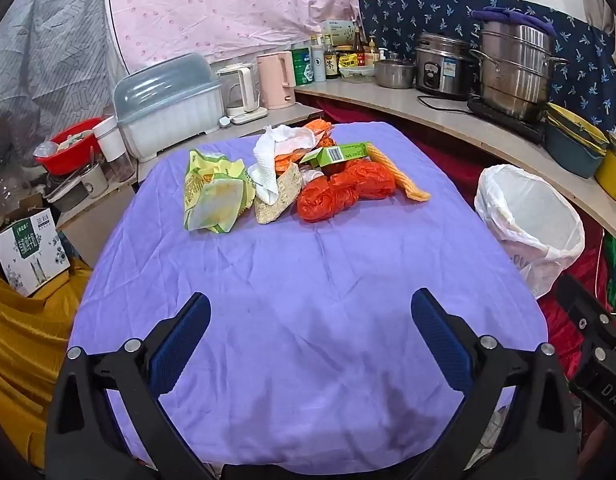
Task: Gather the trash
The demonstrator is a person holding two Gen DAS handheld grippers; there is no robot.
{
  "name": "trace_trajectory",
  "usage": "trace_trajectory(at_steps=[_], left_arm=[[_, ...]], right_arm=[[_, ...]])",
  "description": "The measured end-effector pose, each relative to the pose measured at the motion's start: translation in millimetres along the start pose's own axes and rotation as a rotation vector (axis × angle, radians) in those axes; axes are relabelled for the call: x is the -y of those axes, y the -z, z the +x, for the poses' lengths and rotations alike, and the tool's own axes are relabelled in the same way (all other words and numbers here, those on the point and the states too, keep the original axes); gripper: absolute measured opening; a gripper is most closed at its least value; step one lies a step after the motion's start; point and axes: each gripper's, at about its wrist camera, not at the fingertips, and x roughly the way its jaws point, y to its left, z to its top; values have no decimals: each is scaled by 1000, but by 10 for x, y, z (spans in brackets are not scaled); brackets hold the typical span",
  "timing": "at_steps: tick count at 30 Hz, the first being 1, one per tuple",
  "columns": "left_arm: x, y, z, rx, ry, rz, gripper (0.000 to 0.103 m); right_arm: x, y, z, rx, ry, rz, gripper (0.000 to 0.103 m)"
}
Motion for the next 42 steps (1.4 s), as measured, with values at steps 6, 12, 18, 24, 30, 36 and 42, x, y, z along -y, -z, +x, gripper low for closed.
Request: trace_trajectory(at_steps=[6,12,18,24,30,36,42], left_arm=[[2,-36,-40,23,0,3,96],[35,-73,-106,29,-7,19,96],[-3,-132,-126,25,-6,16,96],[60,-66,-84,31,-6,19,96],[58,-109,-104,31,-4,18,96],[69,-71,-66,31,-6,21,96],[63,-72,-66,34,-3,20,96]], right_arm=[[16,10,-9,15,-6,7,96],[82,-35,6,16,-12,19,96],[72,-38,-5,22,-7,20,96],[89,-8,-13,26,-11,28,96],[98,-8,-17,24,-11,29,96],[95,-7,12,24,-7,33,96],[114,8,8,27,-4,33,96]])
